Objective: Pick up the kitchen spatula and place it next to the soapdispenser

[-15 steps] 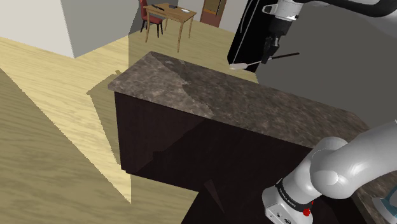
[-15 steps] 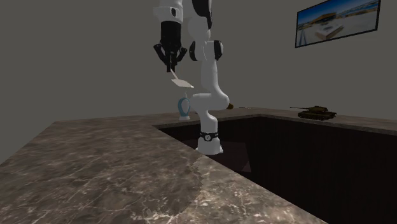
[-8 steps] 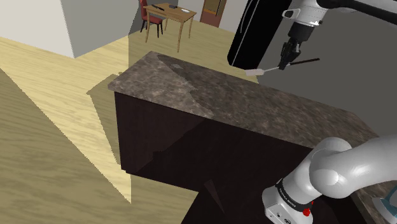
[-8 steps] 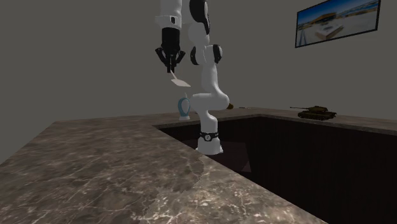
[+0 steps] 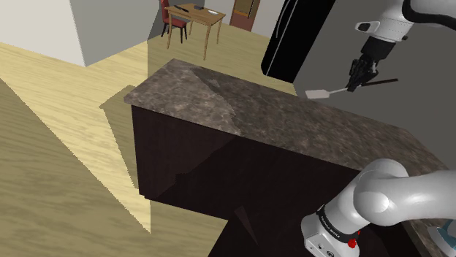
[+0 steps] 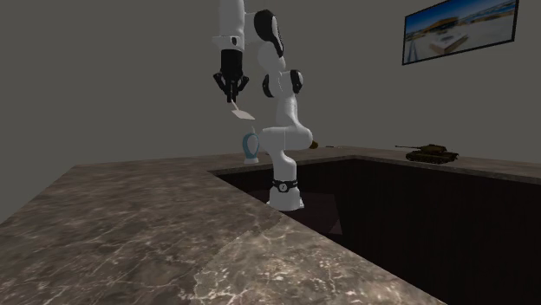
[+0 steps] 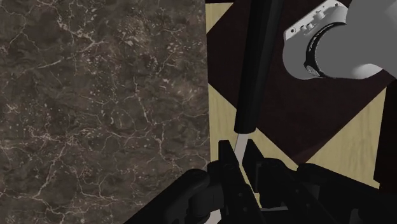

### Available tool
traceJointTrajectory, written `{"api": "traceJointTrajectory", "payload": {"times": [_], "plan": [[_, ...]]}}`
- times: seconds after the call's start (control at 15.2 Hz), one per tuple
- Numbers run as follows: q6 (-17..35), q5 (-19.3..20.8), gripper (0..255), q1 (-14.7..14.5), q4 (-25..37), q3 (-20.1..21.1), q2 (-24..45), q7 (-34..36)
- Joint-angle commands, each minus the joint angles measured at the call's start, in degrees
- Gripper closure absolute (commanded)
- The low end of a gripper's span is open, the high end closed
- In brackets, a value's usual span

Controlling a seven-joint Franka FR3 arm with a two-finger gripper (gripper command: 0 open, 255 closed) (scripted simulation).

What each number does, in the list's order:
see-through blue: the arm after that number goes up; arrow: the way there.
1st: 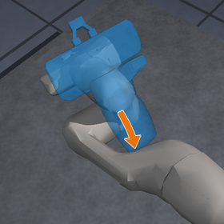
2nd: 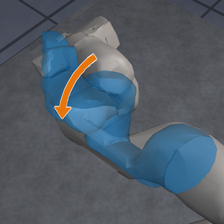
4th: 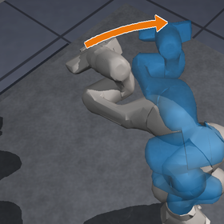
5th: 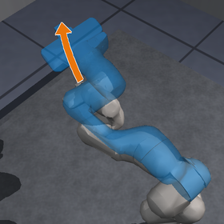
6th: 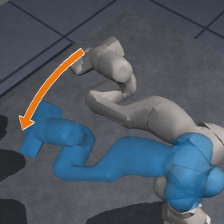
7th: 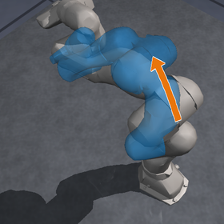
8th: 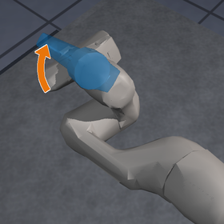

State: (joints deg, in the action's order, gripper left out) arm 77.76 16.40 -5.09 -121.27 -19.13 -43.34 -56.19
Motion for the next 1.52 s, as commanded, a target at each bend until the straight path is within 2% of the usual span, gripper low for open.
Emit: {"api": "traceJointTrajectory", "payload": {"times": [0.0,0.73,1.45], "plan": [[-1.8,1.4,255,1.1,-1.6,-0.5,-3.6,-1.5],[-11.7,10.3,255,7.0,-5.0,-4.7,-19.3,-12.1],[-21.4,22.6,255,11.1,-0.9,-10.6,-29.6,-26.6]]}}
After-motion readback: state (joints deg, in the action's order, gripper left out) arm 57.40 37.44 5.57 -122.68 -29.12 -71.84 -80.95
